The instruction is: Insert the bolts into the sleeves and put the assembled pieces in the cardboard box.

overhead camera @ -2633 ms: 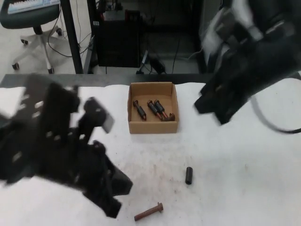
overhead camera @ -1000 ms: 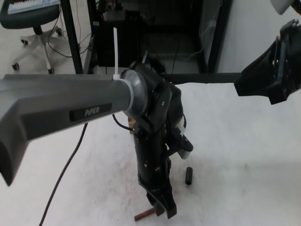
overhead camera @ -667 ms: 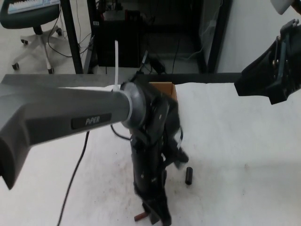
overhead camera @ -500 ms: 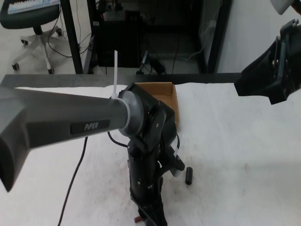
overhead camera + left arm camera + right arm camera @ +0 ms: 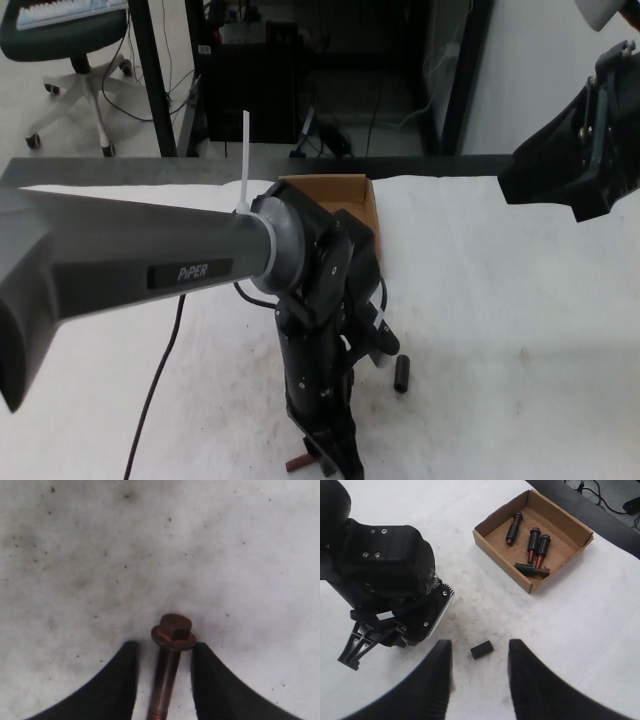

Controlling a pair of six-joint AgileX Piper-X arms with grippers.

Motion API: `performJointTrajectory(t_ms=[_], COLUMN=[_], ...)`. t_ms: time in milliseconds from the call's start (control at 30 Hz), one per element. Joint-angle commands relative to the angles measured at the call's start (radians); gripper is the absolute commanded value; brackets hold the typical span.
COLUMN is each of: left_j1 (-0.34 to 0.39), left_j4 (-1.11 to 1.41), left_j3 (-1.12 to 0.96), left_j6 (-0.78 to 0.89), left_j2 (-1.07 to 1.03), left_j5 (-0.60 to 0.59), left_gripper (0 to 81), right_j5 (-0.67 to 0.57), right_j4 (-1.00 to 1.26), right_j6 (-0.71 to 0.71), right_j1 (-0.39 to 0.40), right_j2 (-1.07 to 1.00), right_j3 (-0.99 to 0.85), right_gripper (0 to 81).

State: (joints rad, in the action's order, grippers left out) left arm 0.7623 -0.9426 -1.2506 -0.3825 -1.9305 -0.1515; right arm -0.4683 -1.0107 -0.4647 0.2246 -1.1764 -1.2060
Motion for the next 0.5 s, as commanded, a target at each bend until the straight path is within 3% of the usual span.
performJointTrajectory(t_ms=[0, 233, 267, 400, 467], left_j1=[0.003, 0.003, 0.003, 0.003, 0.003], left_j4=[0.055, 0.057, 0.052, 0.026, 0.029], left_j3=[0.005, 0.007, 0.006, 0.006, 0.008], left_j6=[0.002, 0.002, 0.002, -0.001, -0.006], left_j2=[-0.003, -0.009, -0.013, -0.025, -0.024], left_j5=[0.017, 0.017, 0.017, 0.017, 0.017], left_gripper=[34.4, 33.2, 30.4, 0.2, 0.3], right_j5=[-0.009, -0.009, -0.009, -0.009, -0.009], right_j4=[-0.003, -0.003, -0.003, -0.003, -0.003], right_j6=[0.002, 0.002, 0.002, 0.002, 0.002], right_j1=[-0.004, -0.004, -0.004, -0.004, -0.004], right_j2=[0.009, 0.009, 0.009, 0.009, 0.009], right_j3=[-0.008, -0.008, -0.008, -0.008, -0.008], right_gripper=[35.3, 35.3, 35.3, 35.3, 35.1])
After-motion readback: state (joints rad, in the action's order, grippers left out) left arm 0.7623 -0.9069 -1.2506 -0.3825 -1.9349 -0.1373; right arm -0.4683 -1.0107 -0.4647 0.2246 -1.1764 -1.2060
